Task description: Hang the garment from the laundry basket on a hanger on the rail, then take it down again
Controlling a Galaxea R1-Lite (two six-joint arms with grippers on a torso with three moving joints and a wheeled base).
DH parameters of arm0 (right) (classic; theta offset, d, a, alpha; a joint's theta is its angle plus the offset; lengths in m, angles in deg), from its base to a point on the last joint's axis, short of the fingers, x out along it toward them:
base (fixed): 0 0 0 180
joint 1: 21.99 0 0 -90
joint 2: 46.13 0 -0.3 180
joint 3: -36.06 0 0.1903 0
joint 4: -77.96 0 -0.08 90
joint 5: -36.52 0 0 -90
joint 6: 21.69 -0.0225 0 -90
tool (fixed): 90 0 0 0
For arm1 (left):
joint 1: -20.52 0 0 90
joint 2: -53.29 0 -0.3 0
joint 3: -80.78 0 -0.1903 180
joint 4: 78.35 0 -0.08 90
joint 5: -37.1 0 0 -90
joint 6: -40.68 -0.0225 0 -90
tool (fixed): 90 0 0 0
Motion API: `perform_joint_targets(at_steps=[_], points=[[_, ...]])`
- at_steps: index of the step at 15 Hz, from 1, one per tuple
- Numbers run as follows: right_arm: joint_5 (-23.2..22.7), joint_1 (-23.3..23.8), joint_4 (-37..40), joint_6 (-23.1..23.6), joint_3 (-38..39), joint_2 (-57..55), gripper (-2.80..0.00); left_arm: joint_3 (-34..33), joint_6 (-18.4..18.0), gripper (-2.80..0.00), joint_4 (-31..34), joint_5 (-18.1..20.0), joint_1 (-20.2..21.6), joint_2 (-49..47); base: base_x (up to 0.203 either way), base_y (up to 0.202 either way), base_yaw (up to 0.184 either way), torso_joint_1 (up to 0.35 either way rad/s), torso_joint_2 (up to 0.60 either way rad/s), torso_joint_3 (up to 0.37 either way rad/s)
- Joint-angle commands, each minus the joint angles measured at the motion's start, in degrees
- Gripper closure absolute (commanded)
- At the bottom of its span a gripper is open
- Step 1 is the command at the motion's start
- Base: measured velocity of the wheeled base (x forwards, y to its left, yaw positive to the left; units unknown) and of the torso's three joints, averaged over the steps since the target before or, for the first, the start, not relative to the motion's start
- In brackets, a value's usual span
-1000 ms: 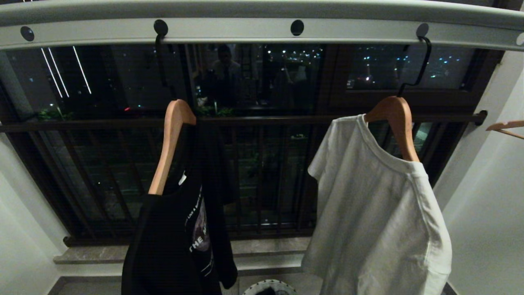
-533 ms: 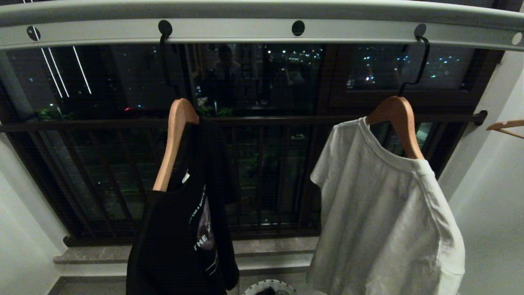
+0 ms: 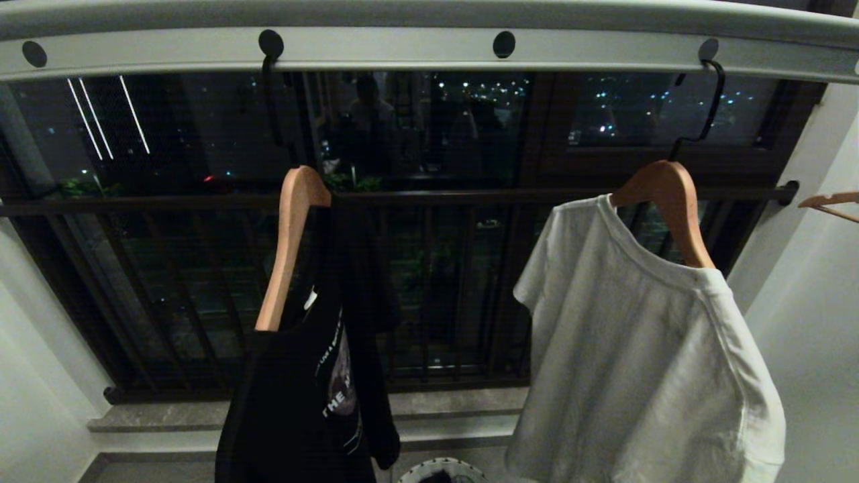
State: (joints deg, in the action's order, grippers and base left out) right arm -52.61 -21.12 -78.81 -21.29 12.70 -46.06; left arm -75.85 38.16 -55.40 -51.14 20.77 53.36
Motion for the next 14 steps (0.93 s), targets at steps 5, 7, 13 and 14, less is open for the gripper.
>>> perform_joint_targets(at_steps=[5,7,13,14], points=[[0.00,0.00,-0.04,0.04,0.00,-0.07,0.00,-0.18,-0.02,0.00,-0.02,0.00,0.02,0.01,0.000,0.000,0.000,0.000,0.00,0.000],[0.00,0.00,-0.04,-0.05,0.00,-0.07,0.00,-0.13,-0.02,0.00,-0.02,0.00,0.02,0.01,0.000,0.000,0.000,0.000,0.00,0.000],[0.00,0.00,-0.10,-2.07,0.00,-0.07,0.00,-0.18,-0.02,0.00,-0.02,0.00,0.02,0.01,0.000,0.000,0.000,0.000,0.00,0.000],[0.00,0.00,-0.13,-2.07,0.00,-0.07,0.00,-0.18,-0.02,0.00,-0.02,0.00,0.02,0.01,0.000,0.000,0.000,0.000,0.00,0.000]])
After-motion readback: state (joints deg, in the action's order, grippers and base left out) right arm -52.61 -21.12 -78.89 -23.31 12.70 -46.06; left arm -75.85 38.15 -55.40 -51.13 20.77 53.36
